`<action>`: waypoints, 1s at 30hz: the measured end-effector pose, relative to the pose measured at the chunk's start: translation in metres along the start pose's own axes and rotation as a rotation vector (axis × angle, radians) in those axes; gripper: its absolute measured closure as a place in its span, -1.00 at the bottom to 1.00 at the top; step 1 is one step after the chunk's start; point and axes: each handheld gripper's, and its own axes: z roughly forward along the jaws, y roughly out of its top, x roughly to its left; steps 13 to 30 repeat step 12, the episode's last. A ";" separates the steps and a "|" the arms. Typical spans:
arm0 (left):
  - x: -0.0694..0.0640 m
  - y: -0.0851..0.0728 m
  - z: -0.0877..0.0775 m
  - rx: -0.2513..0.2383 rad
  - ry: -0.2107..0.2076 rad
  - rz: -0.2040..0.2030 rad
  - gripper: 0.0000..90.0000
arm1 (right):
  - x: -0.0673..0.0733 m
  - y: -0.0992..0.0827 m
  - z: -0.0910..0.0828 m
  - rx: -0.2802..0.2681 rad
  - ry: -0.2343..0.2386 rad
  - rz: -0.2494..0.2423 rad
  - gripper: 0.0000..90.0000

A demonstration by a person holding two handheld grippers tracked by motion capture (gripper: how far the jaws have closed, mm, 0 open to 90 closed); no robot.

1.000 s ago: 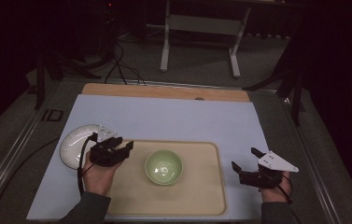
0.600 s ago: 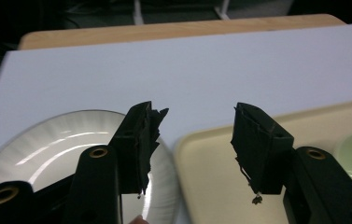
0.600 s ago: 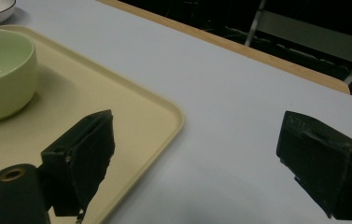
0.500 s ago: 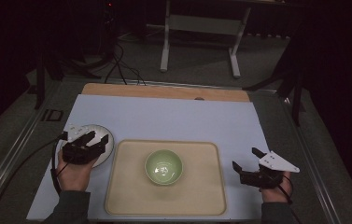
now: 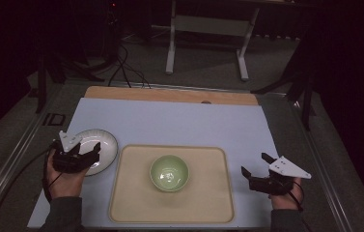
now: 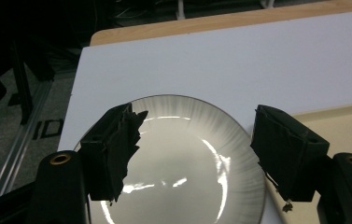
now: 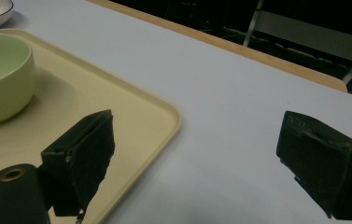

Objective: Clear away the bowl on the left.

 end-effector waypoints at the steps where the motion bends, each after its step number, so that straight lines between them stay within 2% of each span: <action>1: 0.002 -0.001 0.000 0.001 0.008 -0.004 -0.32 | 0.000 0.000 0.000 -0.001 -0.001 0.003 -0.76; 6: 0.010 -0.006 0.001 -0.015 0.019 -0.054 -0.30 | -0.001 0.000 0.000 -0.001 -0.001 0.009 -0.76; 7: 0.010 -0.006 0.001 -0.015 0.019 -0.054 -0.29 | -0.001 0.000 0.000 -0.002 -0.002 0.010 -0.76; 8: 0.010 -0.010 0.002 -0.010 0.019 -0.076 -0.28 | -0.001 -0.001 0.000 -0.002 -0.003 0.014 -0.76; 12: 0.007 -0.013 0.003 0.004 0.007 -0.068 -0.28 | -0.003 -0.002 0.001 -0.005 -0.007 0.038 -0.76; 30: 0.007 -0.013 0.003 0.004 0.007 -0.068 -0.28 | -0.003 -0.002 0.001 -0.005 -0.007 0.038 -0.76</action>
